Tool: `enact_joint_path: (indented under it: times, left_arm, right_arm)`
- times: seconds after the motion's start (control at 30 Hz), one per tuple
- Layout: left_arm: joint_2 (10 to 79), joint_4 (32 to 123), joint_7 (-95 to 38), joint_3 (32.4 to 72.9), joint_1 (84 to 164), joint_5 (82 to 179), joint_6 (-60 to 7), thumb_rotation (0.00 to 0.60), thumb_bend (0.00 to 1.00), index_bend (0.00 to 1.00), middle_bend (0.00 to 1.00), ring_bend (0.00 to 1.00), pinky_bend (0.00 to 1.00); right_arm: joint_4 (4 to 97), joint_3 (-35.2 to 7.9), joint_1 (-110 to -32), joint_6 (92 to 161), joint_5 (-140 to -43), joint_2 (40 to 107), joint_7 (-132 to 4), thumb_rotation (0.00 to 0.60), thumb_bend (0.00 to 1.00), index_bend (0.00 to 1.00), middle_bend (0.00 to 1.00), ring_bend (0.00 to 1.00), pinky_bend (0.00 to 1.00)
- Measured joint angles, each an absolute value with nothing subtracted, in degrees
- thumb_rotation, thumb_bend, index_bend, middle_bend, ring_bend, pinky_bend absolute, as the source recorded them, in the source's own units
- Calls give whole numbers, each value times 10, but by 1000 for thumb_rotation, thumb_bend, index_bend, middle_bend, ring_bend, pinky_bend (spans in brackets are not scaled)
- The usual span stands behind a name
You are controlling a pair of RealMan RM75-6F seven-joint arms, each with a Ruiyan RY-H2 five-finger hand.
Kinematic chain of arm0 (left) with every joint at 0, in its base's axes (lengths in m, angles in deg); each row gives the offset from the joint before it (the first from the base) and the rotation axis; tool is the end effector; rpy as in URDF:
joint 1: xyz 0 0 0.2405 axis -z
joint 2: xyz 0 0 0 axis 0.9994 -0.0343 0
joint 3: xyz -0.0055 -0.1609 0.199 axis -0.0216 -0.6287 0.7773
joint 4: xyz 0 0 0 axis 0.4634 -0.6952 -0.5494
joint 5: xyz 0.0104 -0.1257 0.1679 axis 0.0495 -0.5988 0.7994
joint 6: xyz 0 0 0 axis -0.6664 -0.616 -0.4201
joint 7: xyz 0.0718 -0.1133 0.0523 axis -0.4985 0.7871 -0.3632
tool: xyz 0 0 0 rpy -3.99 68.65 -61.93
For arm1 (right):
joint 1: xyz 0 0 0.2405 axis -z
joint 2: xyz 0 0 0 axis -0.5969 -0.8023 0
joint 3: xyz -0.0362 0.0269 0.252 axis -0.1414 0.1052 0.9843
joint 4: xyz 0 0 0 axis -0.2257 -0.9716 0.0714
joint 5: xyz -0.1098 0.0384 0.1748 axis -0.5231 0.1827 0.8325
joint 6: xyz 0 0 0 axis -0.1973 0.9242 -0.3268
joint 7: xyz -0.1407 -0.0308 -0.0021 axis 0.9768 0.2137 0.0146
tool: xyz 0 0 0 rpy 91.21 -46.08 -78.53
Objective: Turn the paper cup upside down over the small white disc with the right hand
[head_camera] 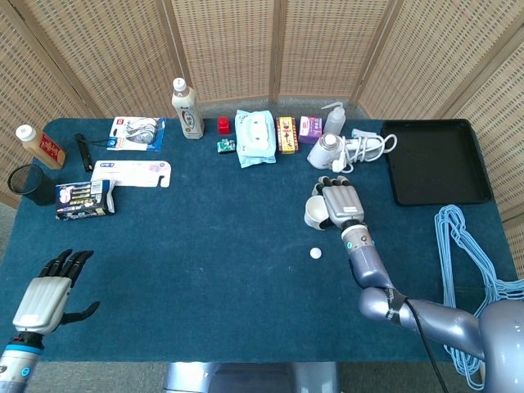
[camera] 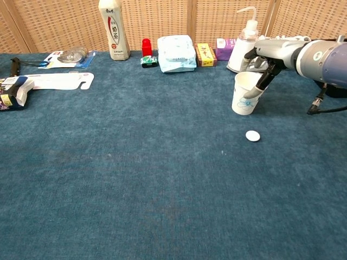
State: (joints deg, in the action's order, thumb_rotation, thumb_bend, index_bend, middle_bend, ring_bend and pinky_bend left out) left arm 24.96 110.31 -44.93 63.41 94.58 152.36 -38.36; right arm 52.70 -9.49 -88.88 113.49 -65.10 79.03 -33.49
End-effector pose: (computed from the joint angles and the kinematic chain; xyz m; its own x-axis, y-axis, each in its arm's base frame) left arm -0.2769 0.1608 0.1111 0.4445 0.2510 0.8599 0.8931 -0.0495 -0.4472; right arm -0.1503 -0.4094 -0.0010 0.4288 -0.3077 0.8494 -0.9032 -0.1267 0.4101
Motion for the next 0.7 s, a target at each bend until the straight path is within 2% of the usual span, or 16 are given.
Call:
enact_joint_path:
  times: [0.27, 0.7]
  left_arm:
    - [250, 1102, -448, 634, 947, 1523, -384, 385, 235, 66, 135, 58, 126]
    - [249, 1100, -443, 636, 946, 1522, -384, 385, 234, 66, 134, 58, 126]
  right_arm:
    - [521, -94, -890, 1140, -652, 795, -340, 507, 232, 444, 207, 209, 94]
    - [562, -53, -866, 1107, -624, 776, -450, 511, 232, 447, 214, 216, 95]
